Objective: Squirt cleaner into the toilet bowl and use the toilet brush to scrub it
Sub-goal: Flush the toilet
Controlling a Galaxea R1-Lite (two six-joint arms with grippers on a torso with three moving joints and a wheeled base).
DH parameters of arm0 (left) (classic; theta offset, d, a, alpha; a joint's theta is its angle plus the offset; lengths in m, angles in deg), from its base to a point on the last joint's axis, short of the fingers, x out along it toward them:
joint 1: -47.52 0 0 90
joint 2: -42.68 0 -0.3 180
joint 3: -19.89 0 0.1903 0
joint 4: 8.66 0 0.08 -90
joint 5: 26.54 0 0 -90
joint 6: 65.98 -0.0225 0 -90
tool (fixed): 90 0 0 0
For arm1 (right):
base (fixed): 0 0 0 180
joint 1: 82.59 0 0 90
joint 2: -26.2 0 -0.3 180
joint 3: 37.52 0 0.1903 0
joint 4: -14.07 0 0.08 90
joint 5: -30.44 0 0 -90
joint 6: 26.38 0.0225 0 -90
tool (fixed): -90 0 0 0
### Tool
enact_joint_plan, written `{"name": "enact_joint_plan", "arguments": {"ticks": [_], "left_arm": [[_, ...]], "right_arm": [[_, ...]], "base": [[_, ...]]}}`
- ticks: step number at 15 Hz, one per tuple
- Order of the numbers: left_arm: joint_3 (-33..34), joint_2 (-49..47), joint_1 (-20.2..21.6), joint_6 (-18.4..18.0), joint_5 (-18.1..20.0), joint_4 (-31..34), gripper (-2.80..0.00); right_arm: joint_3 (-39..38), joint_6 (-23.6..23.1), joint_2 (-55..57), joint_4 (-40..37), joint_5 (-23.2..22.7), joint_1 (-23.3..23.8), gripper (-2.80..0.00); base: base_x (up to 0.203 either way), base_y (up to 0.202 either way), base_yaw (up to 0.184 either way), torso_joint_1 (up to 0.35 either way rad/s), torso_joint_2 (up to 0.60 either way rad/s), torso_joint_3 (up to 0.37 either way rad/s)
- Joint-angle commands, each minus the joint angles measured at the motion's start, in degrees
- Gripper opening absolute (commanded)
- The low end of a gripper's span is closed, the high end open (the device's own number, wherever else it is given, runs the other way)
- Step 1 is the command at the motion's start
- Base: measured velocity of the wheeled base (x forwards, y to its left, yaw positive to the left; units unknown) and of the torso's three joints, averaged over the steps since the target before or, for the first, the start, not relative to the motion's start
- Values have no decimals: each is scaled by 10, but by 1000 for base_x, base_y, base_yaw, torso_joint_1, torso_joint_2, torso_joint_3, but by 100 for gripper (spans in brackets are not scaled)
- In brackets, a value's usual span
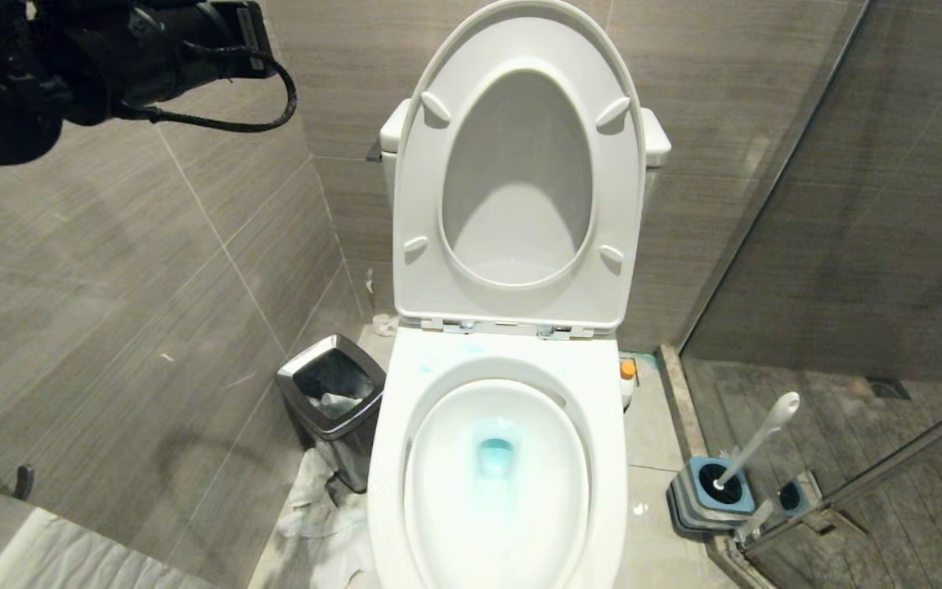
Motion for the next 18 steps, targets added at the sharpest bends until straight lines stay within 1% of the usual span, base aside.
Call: {"name": "enact_joint_plan", "arguments": {"ticks": [1,3,4,7,11,15,18], "left_arm": [[1,-11,-12,-1,-14,-18,-280],[-1,-18,-26,-1,-49,-47,-280],[-1,-20,-28,-1,-56,-56,-280],[-3,-24,-29,-1,-57,-75,-280],[-4,-42,-27,-9,-62,-153,-280],[-5,-44,-24,-8,-70,-158,-280],[-4,-45,-25,-8,-69,-195,-280]], "right_arm": [[-14,0,1,0,0,0,-280],[-14,0,1,0,0,0,-280],[-14,0,1,0,0,0,-280],[-14,0,1,0,0,0,-280],[-14,0,1,0,0,0,-280],[-14,0,1,0,0,0,-280],[-14,0,1,0,0,0,-280]], "base": [[0,0,0,-2,3,-197],[0,0,0,2,3,-199],[0,0,0,2,7,-194],[0,0,0,2,2,-203],[0,0,0,0,3,-196],[0,0,0,1,3,-199],[0,0,0,2,6,-165]]}}
